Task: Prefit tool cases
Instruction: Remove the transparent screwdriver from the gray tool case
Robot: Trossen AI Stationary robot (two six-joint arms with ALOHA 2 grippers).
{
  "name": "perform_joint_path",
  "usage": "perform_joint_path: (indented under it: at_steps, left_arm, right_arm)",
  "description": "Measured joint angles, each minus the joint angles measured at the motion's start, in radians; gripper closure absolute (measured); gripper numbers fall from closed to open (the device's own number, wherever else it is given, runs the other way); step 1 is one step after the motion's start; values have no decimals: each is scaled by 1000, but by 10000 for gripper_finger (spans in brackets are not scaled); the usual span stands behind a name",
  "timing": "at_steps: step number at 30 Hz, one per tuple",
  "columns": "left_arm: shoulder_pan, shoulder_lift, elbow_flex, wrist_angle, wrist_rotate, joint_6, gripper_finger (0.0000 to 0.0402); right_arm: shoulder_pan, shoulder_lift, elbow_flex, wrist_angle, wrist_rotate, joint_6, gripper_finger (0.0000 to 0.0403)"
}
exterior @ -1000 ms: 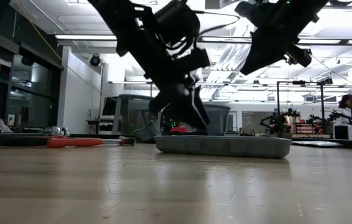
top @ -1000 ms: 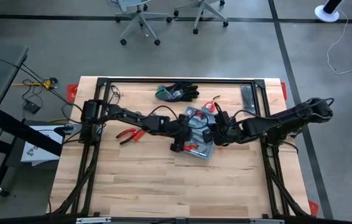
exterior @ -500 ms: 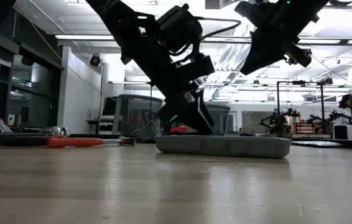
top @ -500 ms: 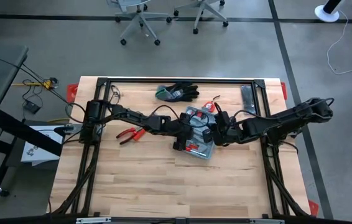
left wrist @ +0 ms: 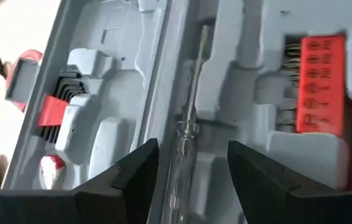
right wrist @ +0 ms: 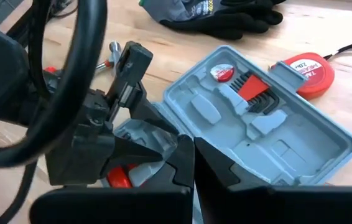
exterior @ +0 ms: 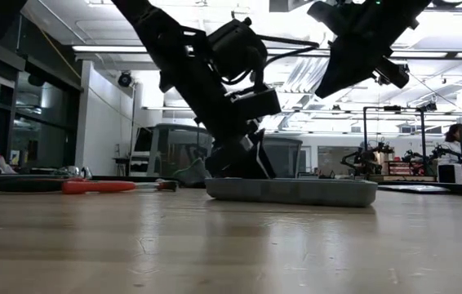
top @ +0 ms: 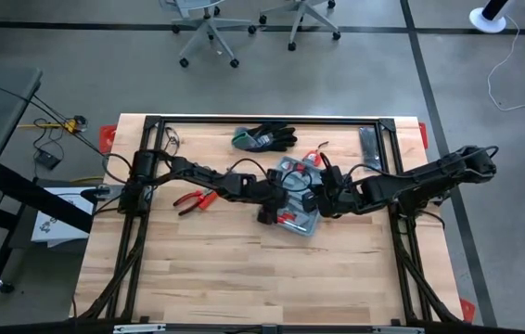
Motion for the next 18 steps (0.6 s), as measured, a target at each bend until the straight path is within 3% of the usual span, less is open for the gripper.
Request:
perform_joint_path:
  at_steps: [6,18]
  left_arm:
    - [6,3,15,13,-39,31,215]
    - [59,23,31,-53,53,23,215]
  right_arm:
    - [0,0,0,0,1,0,402]
    - [0,0,0,0,3,0,402]
